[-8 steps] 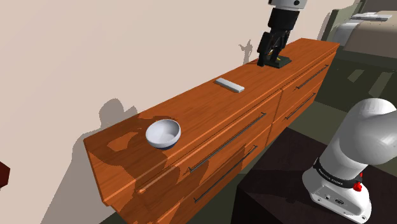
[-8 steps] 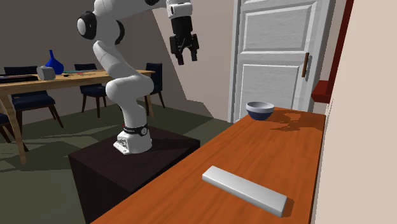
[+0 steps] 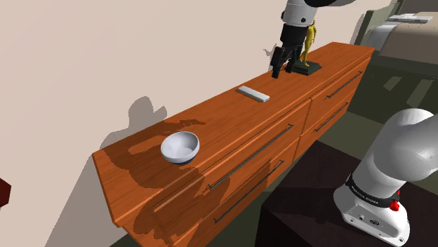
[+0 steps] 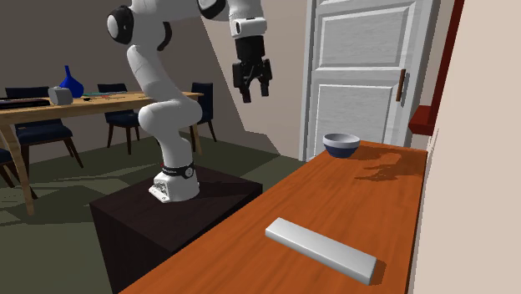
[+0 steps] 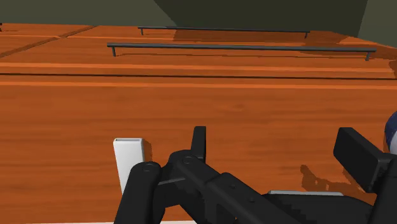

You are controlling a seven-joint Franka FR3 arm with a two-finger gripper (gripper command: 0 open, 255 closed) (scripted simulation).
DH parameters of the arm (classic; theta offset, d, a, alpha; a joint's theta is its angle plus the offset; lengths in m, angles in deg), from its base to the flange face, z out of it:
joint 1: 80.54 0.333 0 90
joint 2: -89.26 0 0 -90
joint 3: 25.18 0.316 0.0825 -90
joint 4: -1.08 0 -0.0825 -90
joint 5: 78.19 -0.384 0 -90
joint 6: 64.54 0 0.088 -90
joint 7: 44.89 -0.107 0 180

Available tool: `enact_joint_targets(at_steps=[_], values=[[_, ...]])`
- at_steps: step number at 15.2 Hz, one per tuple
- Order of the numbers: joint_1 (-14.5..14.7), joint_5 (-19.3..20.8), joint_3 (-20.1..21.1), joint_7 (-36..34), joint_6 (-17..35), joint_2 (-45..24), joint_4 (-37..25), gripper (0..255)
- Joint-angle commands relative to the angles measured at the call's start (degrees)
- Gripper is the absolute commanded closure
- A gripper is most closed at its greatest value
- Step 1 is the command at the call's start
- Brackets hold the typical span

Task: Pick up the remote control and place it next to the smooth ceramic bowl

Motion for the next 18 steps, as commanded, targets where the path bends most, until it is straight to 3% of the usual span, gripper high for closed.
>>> enact_joint_targets(at_steps=[1,10,18], values=[[-0.3,0.6,-0.6,0.8,2.1,-3.5,-1.0,0],[-1.9,2.1,-4.1,5.2,10.9,-21.3,-8.2,0],[-3.5,1.6,-6.4,8.9,15.2,-38.2,-19.2,0]])
